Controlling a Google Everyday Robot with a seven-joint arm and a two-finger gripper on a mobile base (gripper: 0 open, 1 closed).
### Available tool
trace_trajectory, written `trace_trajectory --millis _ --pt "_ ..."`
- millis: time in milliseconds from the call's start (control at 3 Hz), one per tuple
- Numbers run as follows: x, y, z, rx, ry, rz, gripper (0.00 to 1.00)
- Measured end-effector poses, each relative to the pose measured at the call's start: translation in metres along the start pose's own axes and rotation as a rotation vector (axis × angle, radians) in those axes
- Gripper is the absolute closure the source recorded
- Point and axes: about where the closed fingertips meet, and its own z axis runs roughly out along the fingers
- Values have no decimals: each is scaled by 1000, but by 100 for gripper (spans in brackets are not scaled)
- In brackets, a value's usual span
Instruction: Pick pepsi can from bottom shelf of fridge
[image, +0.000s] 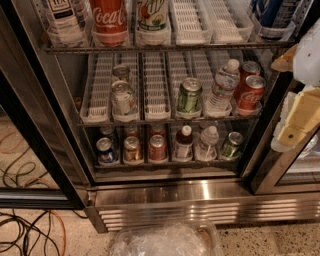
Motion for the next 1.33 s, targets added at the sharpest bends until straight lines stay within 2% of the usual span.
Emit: trace_trajectory --millis 333,667,1000,1333 --pt "-9 2 6 6 -100 20 0" --pt "-24 11 18 24 -262 59 0" --pt "-38 22 33 65 -419 114 0" --pt "-52 32 51 108 -557 204 0"
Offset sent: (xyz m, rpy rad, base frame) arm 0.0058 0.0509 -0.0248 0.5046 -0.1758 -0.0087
